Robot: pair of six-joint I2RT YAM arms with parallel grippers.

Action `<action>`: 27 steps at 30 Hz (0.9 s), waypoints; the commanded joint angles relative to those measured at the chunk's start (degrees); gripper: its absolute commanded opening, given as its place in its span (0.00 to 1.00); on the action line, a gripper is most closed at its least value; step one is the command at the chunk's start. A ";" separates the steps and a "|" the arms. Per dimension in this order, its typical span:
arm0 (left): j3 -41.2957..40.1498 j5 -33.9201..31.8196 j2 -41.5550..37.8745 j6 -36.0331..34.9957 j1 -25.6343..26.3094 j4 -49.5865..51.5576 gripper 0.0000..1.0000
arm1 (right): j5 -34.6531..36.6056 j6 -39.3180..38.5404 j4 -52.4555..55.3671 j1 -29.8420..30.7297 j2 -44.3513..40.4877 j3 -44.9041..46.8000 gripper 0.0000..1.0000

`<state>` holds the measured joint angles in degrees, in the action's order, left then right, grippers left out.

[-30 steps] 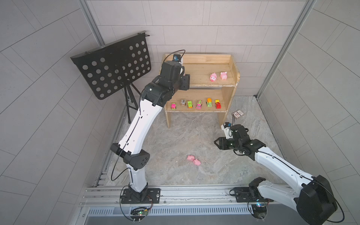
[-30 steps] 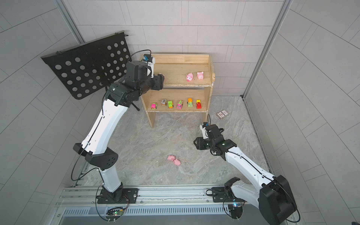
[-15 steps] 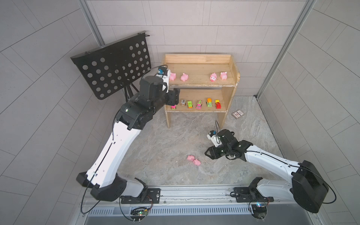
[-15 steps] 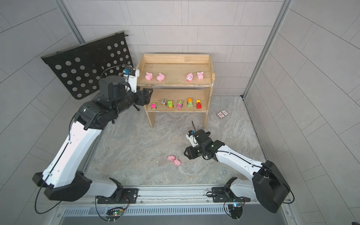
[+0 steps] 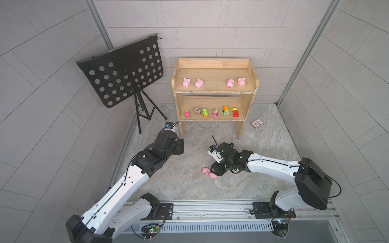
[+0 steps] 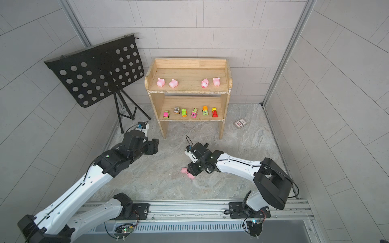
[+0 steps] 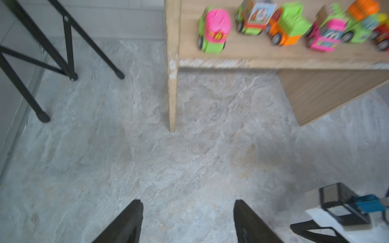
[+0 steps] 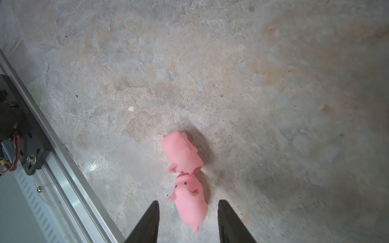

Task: Organize plastic toys on shelves
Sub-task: Adjust the plastic toy at the center of the board.

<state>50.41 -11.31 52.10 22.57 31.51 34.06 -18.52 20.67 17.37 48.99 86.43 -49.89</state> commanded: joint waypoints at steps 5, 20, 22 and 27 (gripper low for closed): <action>-9.10 -4.33 -6.18 4.83 -0.57 -4.10 0.74 | 4.24 -2.41 3.55 3.33 7.15 -6.89 0.46; -10.55 -4.31 -6.27 5.21 -0.66 -4.49 0.74 | 15.43 -0.72 6.45 3.59 14.03 -11.21 0.46; -10.64 -4.33 -6.29 5.21 -0.65 -4.45 0.74 | 16.27 0.46 6.30 3.19 14.46 -11.26 0.46; -10.67 -4.31 -6.06 5.21 -0.66 -4.44 0.74 | 18.66 3.66 6.09 1.28 14.84 -10.73 0.46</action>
<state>40.45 -14.68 45.93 27.49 31.14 30.22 -4.36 21.85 21.15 51.55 99.74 -61.08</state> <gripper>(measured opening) 0.737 0.459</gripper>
